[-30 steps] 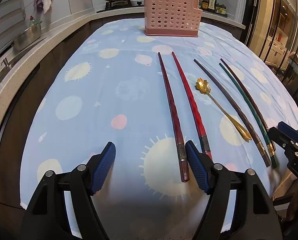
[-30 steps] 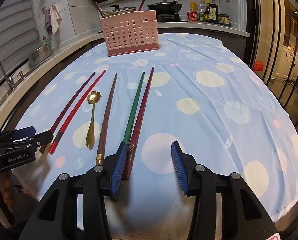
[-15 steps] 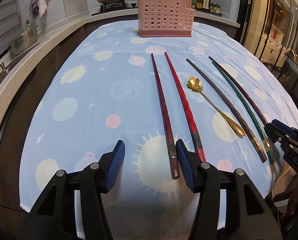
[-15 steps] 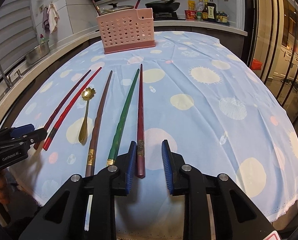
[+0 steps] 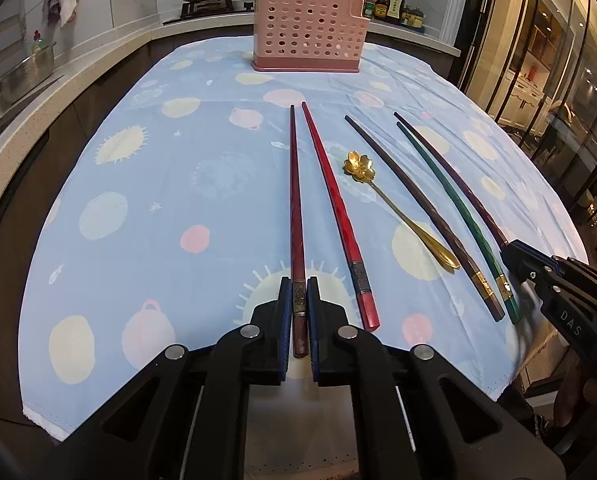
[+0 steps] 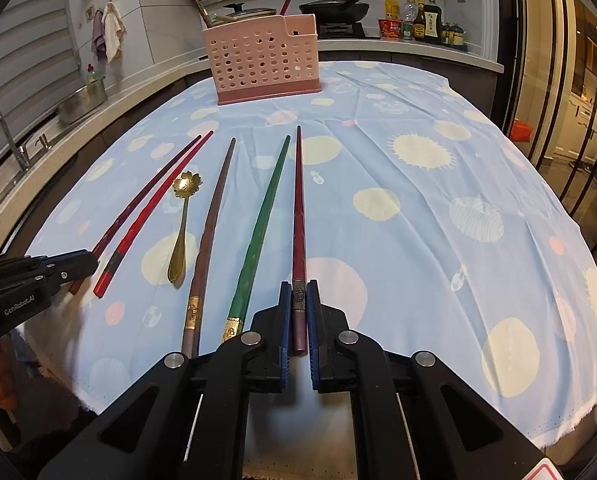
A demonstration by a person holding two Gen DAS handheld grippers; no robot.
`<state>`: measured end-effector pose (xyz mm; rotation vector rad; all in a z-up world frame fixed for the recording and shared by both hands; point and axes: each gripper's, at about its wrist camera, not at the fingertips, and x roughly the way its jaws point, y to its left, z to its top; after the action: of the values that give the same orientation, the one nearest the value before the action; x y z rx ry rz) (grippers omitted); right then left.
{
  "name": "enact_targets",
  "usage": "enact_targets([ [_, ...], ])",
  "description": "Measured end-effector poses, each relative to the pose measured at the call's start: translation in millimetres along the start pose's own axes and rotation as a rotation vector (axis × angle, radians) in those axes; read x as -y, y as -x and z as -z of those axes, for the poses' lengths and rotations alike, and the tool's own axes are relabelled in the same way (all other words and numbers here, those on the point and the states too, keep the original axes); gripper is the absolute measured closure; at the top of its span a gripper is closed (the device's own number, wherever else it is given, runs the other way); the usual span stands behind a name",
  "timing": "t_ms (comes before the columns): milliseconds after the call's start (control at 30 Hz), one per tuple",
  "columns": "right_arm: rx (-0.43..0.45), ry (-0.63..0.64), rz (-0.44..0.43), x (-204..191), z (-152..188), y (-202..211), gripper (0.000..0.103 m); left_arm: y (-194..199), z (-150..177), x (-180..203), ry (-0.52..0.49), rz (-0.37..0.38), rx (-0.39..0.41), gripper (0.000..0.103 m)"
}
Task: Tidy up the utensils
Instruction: 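Lift both chopsticks and carry them over the pink holder with both tools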
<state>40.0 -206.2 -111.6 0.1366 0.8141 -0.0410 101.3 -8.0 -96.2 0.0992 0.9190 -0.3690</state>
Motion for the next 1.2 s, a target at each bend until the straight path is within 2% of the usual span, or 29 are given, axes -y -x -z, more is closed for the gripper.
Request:
enact_targets([
  [300, 0.015, 0.0, -0.017, -2.3, -4.1, 9.3, 0.096, 10.3, -2.3, -0.9, 0.012, 0.01, 0.017, 0.096],
  [533, 0.11, -0.012, -0.038, 2.9, -30.7, 42.4, 0.096, 38.8, -21.3, -7.4, 0.021, 0.012, 0.102, 0.096],
  [933, 0.302, -0.027, -0.101, 16.6, -107.2, 91.3, 0.096, 87.8, -88.1, -11.6, 0.011, 0.015, 0.311, 0.096],
  [1200, 0.382, -0.006, -0.097, 17.7, -147.0, 97.3, 0.096, 95.7, -129.7, -14.1, -0.002, -0.01, 0.389, 0.096],
])
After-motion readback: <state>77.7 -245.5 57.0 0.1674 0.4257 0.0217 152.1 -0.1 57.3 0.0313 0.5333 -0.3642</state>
